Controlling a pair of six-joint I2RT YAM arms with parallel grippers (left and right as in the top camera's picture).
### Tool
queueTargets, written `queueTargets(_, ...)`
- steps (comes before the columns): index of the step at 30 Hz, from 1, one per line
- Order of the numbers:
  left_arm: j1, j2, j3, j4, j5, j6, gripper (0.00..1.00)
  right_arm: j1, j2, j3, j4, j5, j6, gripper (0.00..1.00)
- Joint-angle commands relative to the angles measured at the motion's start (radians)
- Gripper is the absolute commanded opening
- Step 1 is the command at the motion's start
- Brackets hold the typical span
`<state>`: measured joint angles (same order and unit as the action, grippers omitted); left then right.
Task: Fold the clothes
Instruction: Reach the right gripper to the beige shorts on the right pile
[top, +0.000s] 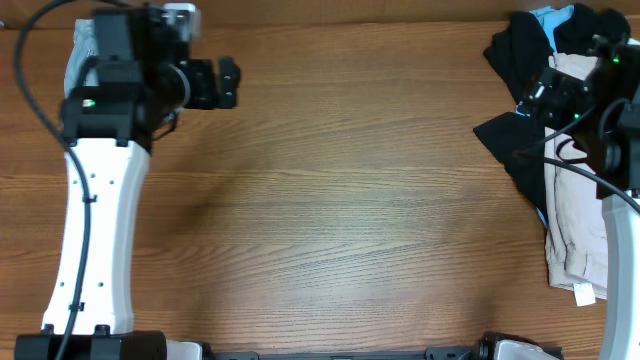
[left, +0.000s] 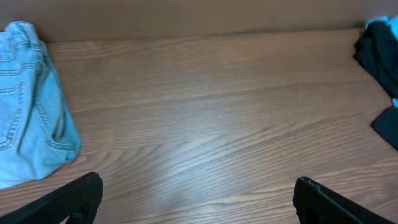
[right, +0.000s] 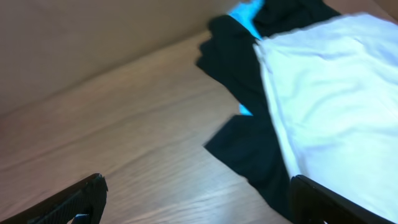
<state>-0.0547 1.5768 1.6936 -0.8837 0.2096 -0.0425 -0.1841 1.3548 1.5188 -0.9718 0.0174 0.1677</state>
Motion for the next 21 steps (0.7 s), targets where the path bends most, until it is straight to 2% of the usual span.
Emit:
queueTargets(1,-0.07,0.024,0.025,0.003,-0.146,-0.044,1.0,-0.026,0.005,0.019,-0.036,0.042,0.016,0.97)
queueTargets(8,-0.137,0.119,0.025,0.006,-0.146,-0.043,1.0,-0.028,0.076,0.018,-0.116,0.05,0.016,0.97)
queueTargets(12,-0.154,0.169,0.025,0.001,-0.146,-0.04,1.0,-0.028,0.139,0.006,-0.138,0.069,0.021,0.88)
queueTargets(16,-0.156,0.184,0.025,-0.002,-0.147,-0.039,0.99,-0.054,0.209,-0.001,-0.162,0.195,0.167,0.87)
queueTargets(21,-0.156,0.185,0.025,0.006,-0.151,-0.024,1.0,-0.14,0.25,-0.044,-0.179,0.195,0.248,0.87)
